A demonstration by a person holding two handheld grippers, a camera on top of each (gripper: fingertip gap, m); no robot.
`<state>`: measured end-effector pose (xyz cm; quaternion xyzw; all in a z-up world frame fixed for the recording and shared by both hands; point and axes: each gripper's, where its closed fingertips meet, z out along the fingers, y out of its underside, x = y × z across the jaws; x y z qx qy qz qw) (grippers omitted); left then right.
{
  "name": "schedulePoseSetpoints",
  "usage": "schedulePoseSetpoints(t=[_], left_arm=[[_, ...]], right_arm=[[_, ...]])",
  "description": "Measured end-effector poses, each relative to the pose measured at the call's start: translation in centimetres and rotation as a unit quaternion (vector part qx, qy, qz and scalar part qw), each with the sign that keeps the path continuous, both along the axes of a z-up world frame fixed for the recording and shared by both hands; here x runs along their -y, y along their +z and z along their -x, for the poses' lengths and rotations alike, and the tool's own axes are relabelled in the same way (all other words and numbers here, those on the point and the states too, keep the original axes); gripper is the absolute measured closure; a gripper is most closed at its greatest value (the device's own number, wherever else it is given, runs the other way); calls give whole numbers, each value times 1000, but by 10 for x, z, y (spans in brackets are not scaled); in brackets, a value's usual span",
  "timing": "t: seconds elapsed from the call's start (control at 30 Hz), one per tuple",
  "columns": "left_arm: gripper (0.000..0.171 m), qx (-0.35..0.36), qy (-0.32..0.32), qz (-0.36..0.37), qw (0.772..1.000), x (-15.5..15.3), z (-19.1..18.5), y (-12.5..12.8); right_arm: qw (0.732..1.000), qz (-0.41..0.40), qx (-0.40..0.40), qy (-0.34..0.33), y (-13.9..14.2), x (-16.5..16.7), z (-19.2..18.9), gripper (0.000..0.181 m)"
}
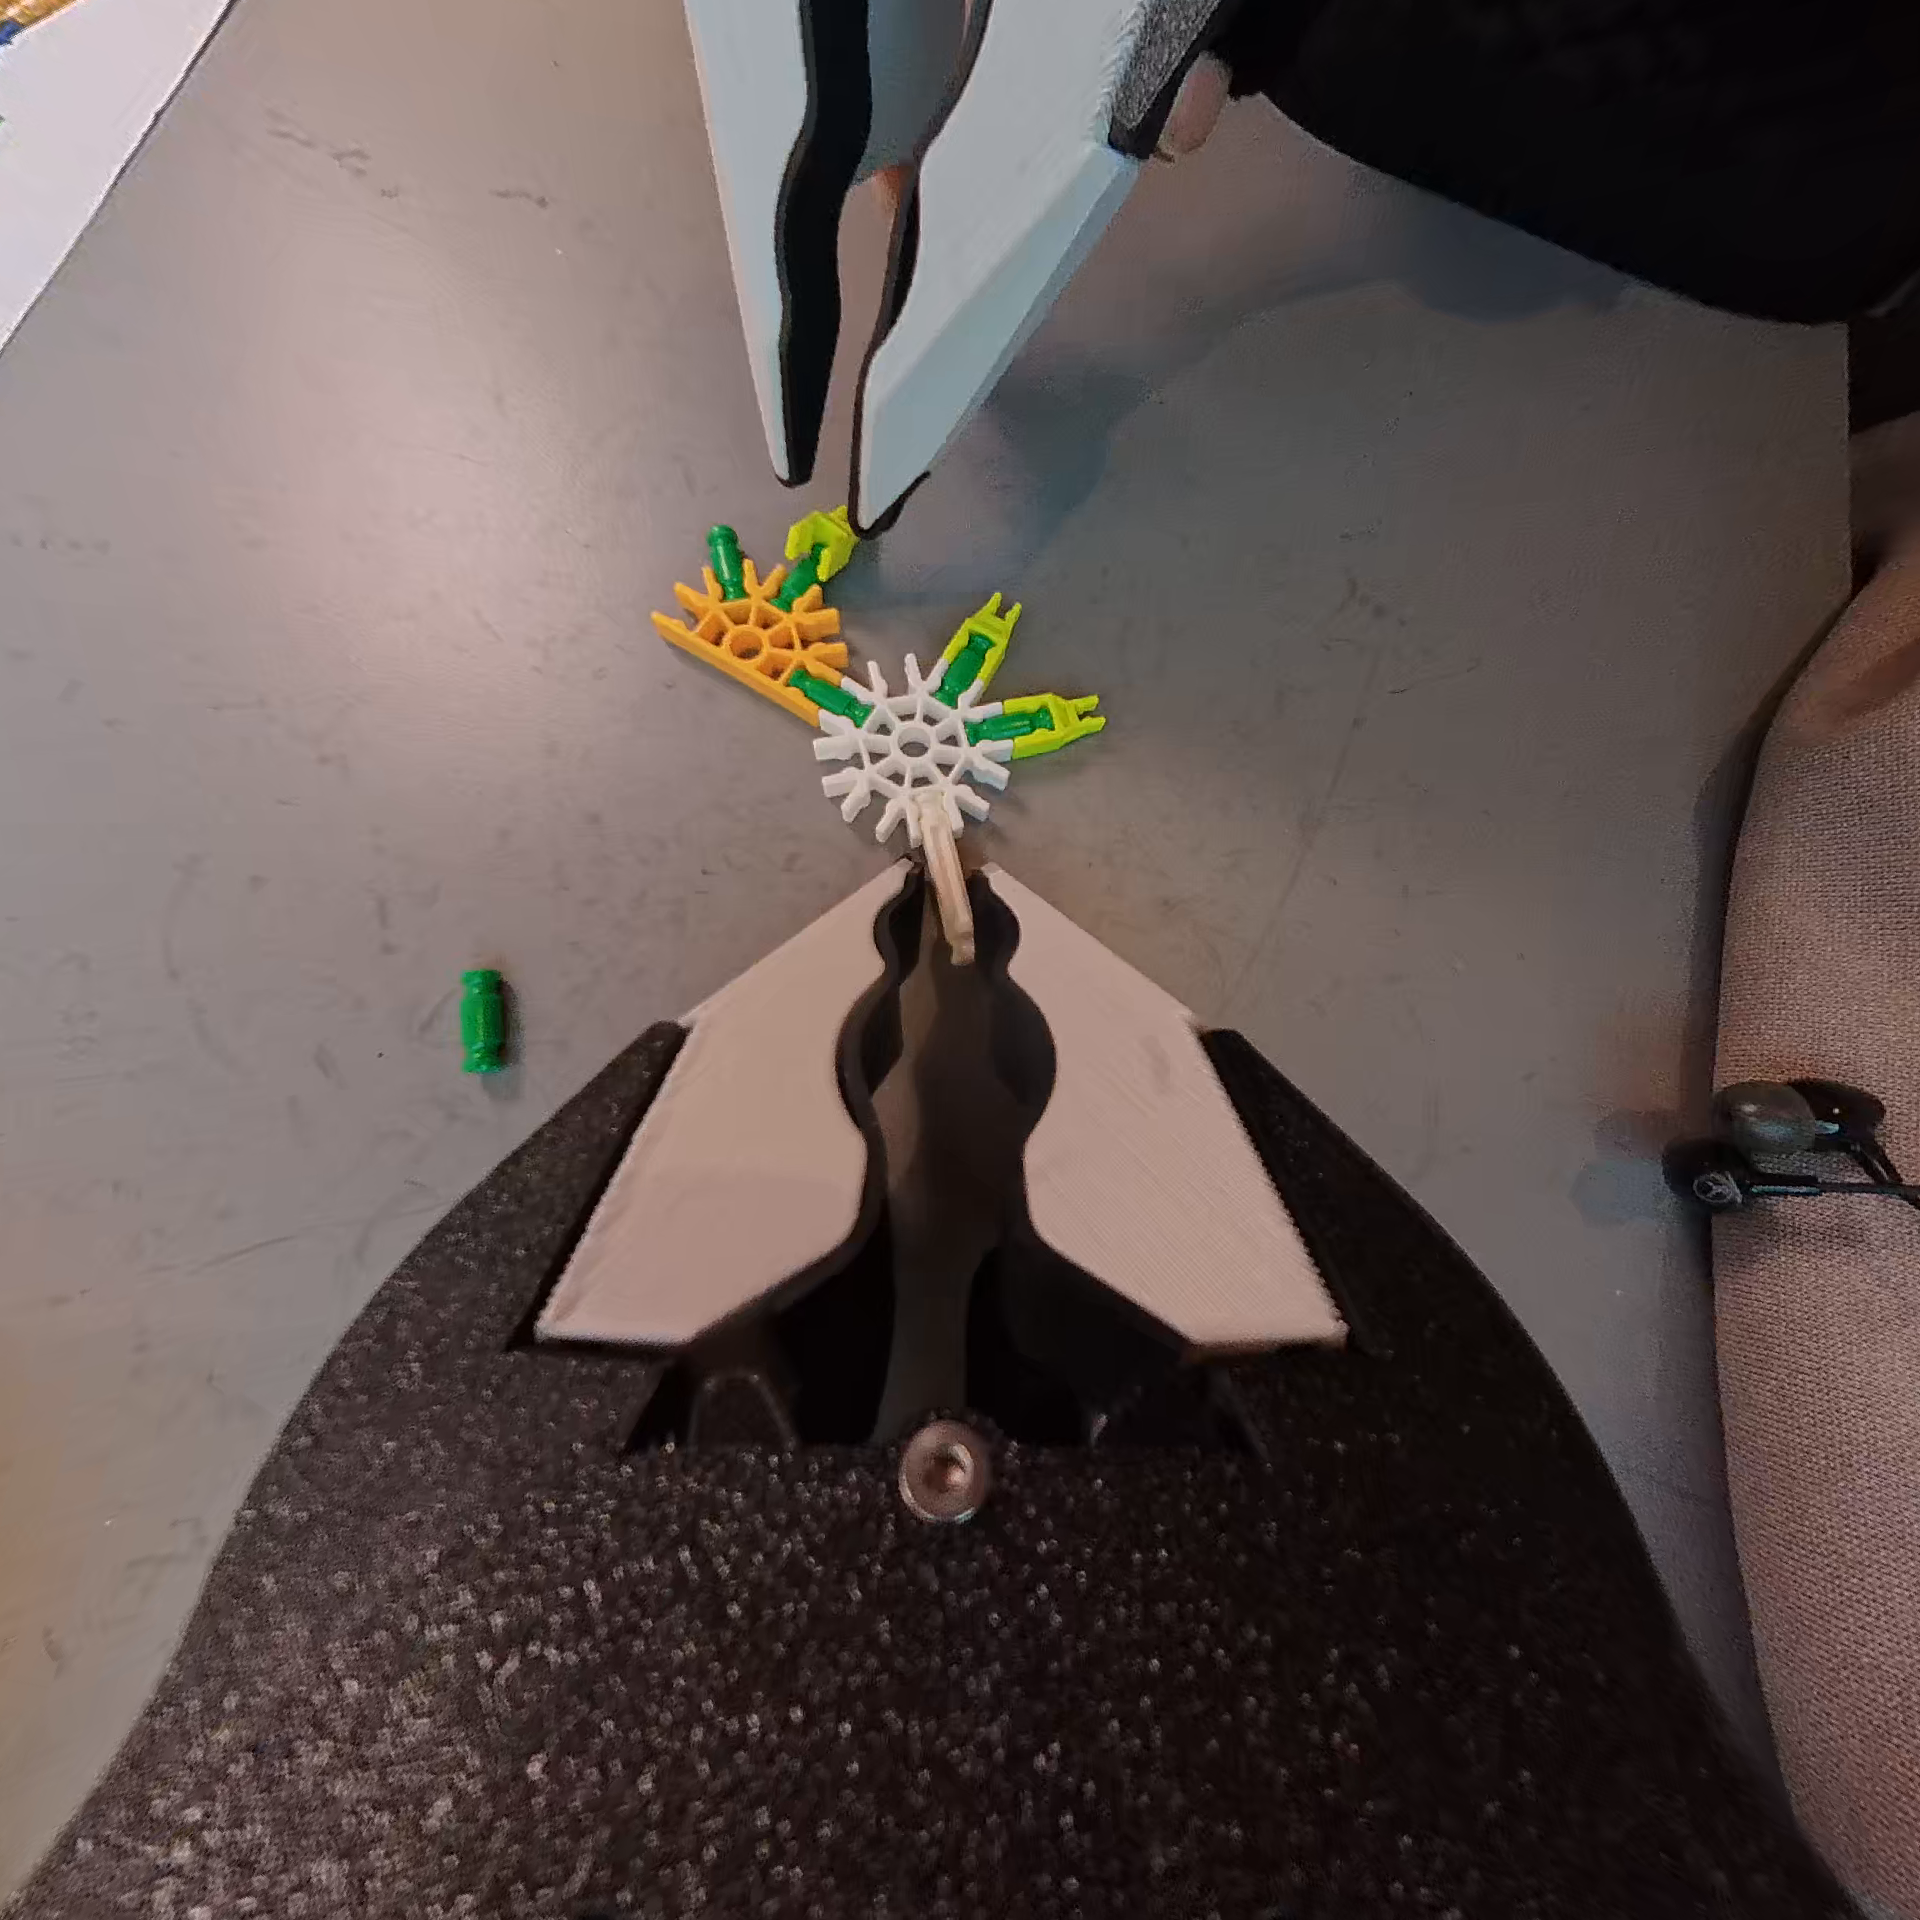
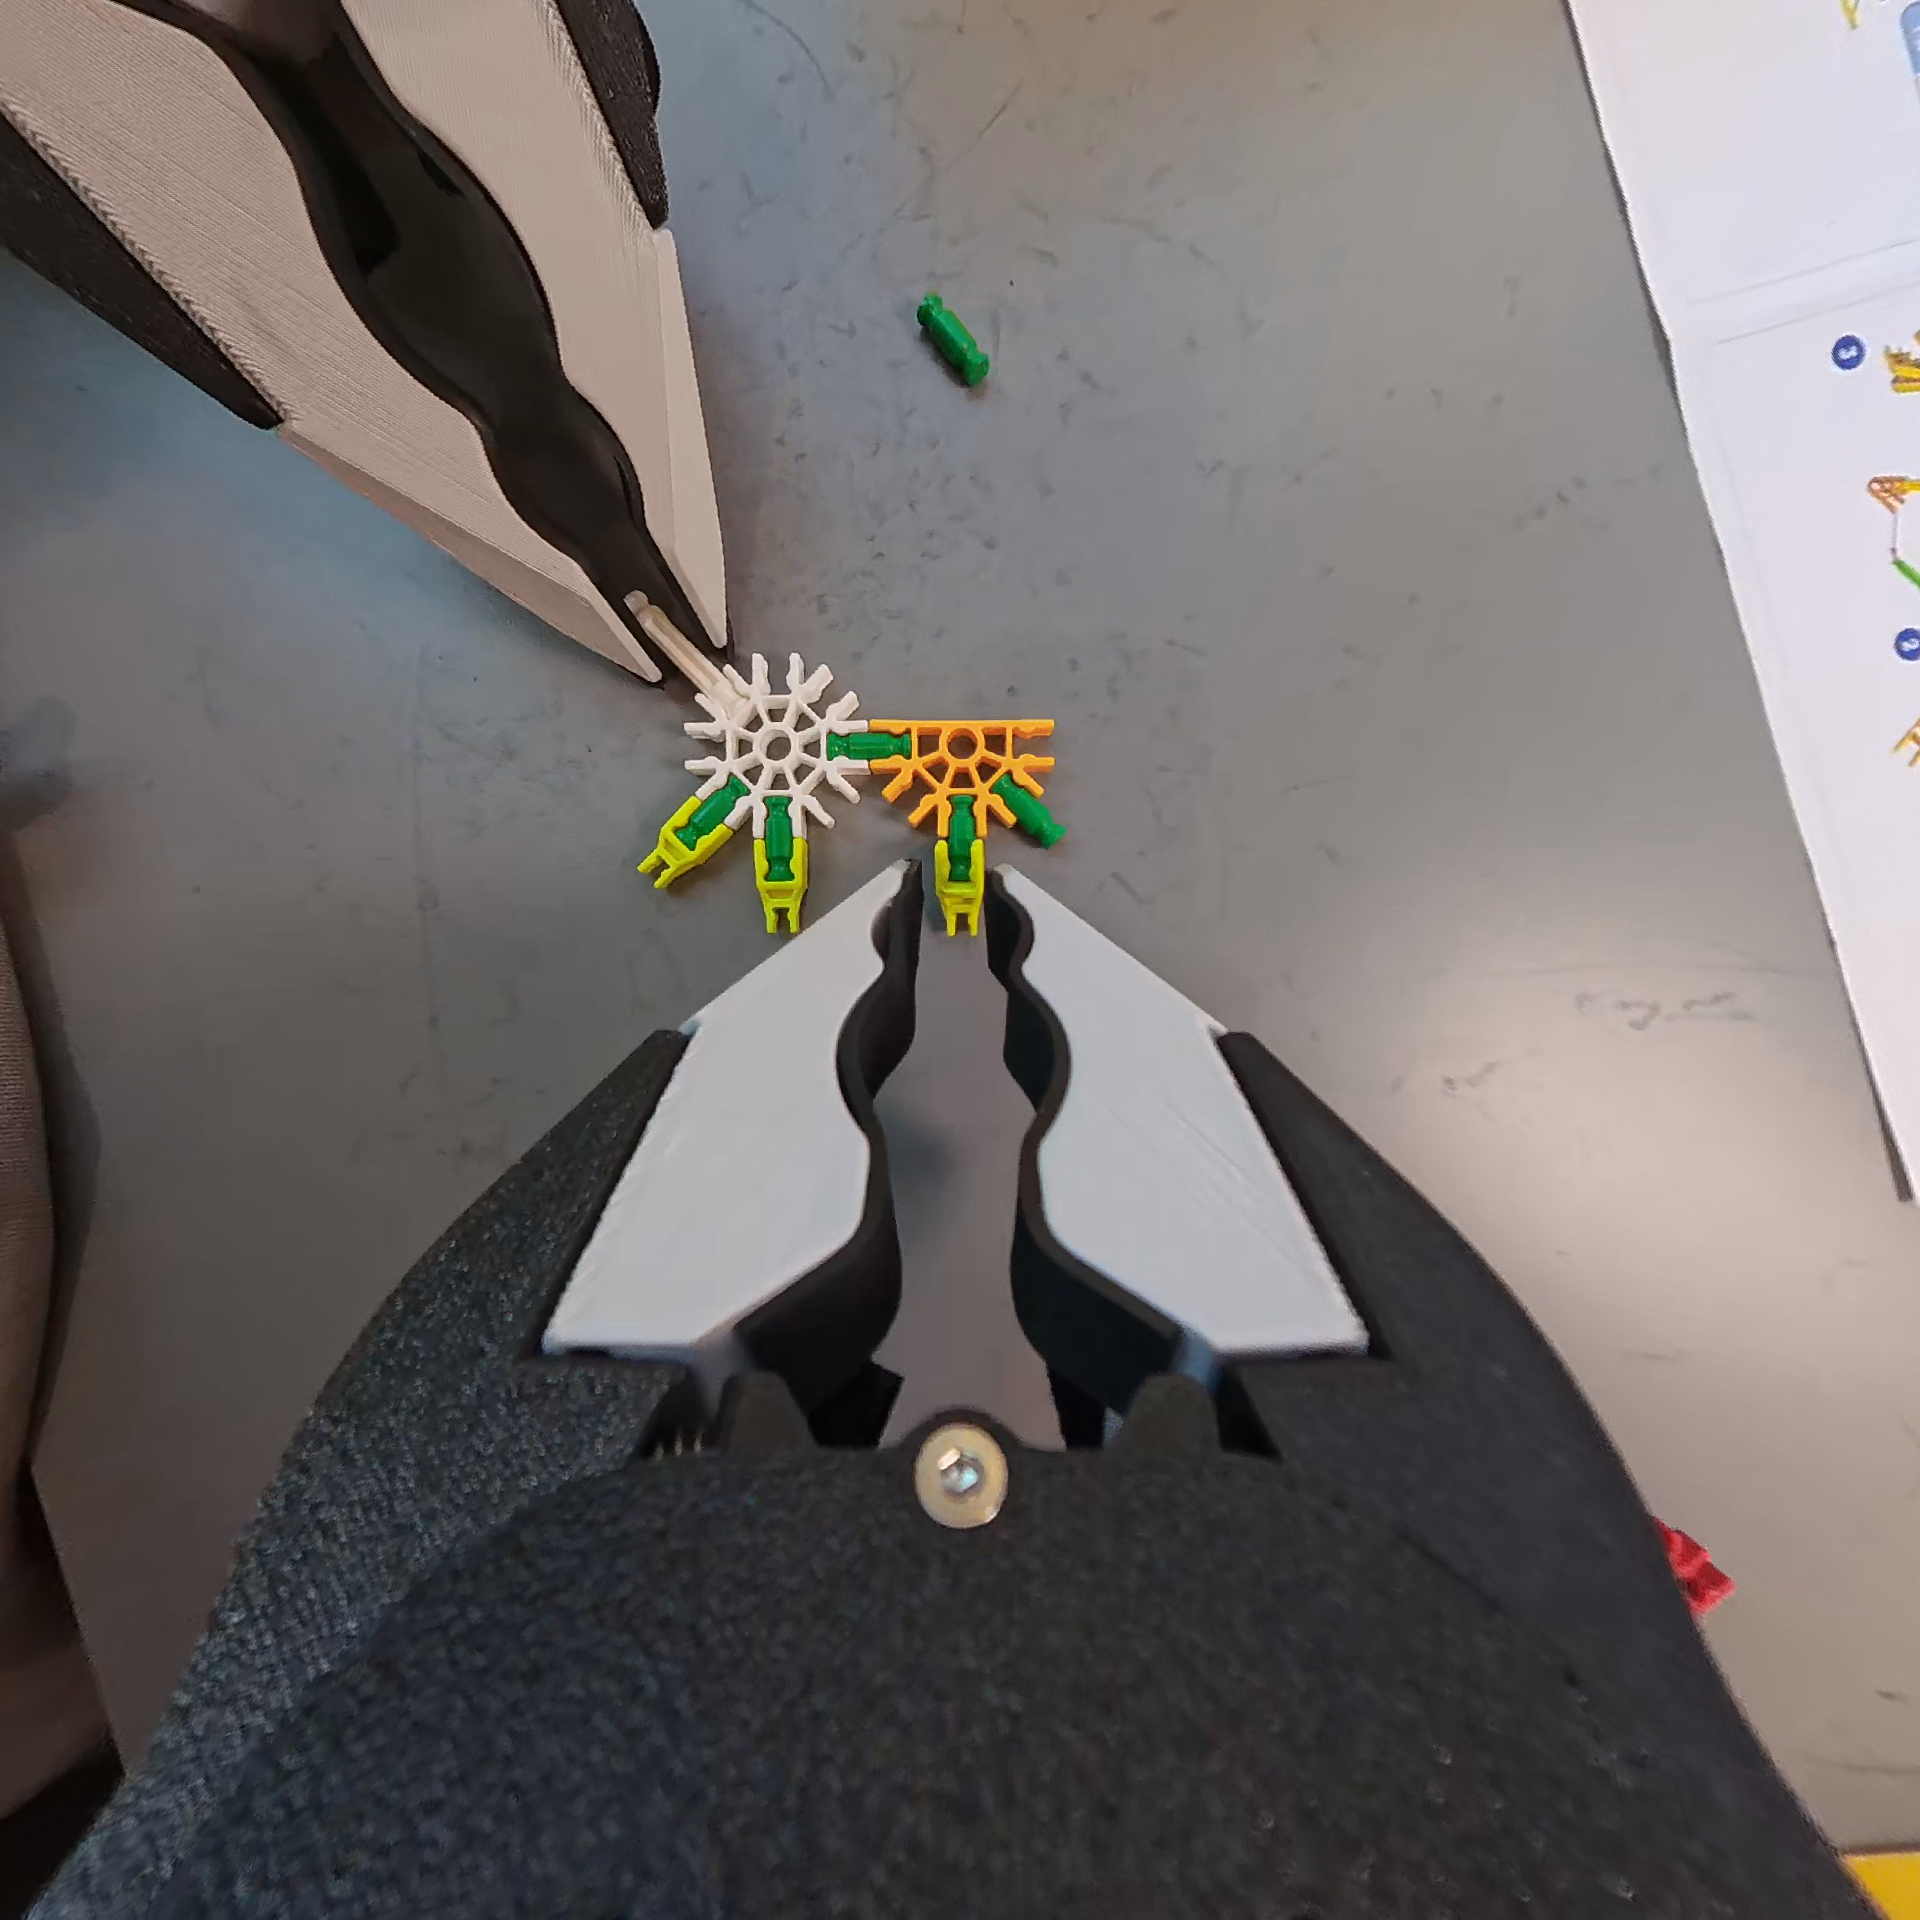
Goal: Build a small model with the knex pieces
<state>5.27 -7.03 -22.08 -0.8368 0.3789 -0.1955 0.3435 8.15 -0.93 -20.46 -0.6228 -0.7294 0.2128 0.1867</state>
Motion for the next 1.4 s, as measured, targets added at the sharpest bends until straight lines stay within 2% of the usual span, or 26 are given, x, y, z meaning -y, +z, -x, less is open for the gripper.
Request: schedulePoseSetpoints(t=[0.4, 0.73, 1.4], left_arm=[[163, 4, -4, -3, 1000, 0, 0, 0], [164, 11, -3, 1, 1000, 0, 0, 0], [164, 11, -4, 1, 1000, 0, 0, 0]], right_arm=[[998, 2, 61, 20, -7, -1, 5, 179], [985, -65, 142, 78, -11, -1, 4, 181], [996, -36, 74, 20, -8, -5, 6, 180]])
